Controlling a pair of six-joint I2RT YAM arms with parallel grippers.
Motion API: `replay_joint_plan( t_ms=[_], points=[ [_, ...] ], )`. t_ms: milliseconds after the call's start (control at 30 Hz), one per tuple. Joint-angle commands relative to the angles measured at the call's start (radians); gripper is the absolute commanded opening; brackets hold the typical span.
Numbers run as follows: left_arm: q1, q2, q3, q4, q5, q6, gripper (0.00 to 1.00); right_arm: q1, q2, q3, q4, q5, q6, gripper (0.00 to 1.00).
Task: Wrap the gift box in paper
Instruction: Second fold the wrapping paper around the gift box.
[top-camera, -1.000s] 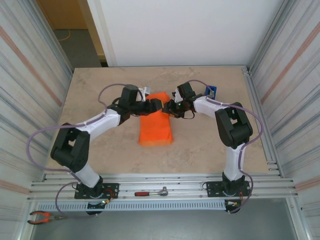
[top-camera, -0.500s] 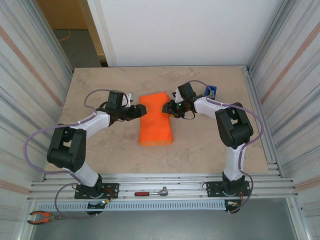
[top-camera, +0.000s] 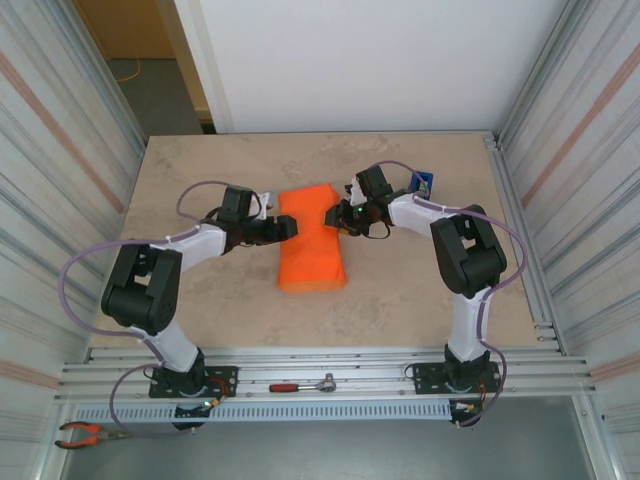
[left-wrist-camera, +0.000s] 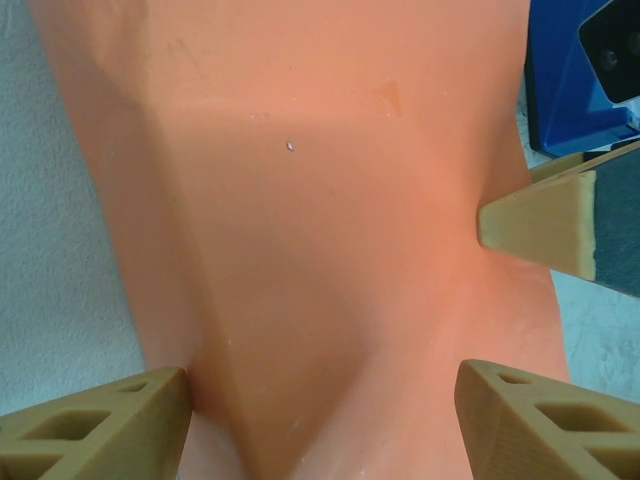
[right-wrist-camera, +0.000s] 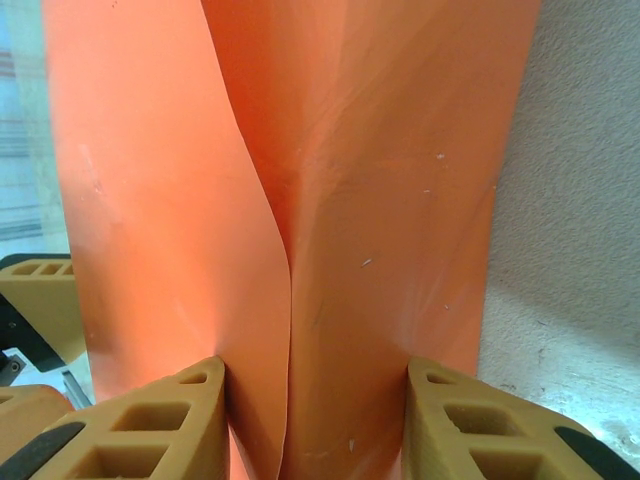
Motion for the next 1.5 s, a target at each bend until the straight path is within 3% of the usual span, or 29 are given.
replay_joint_plan(
  t_ms=[0,500,733,867,1167,1467],
  points=[
    [-0.036,0.042,-0.01,0.031,0.004,0.028,0.71,0.013,0.022,-0.05,-0.035,0.038,0.005,0.36],
    [-0.104,0.097,0.027,-0.116,-0.176,0.088,0.71,0.016,0.002,-0.048,-0.03,0.014,0.015,0.37],
    [-0.117,0.113,0.019,-0.144,-0.207,0.093,0.7,-0.036,-0.052,0.007,-0.062,-0.021,0.026,0.61],
    [-0.117,0.117,0.007,-0.141,-0.208,0.091,0.69,-0.106,-0.139,0.003,-0.082,-0.02,0.03,0.67],
    [-0.118,0.123,0.0,-0.143,-0.206,0.093,0.68,-0.353,-0.282,-0.045,-0.102,-0.025,0.016,0.67],
    [-0.119,0.131,0.001,-0.142,-0.199,0.094,0.68,-0.597,-0.264,-0.099,-0.045,-0.054,0.021,0.64]
  ],
)
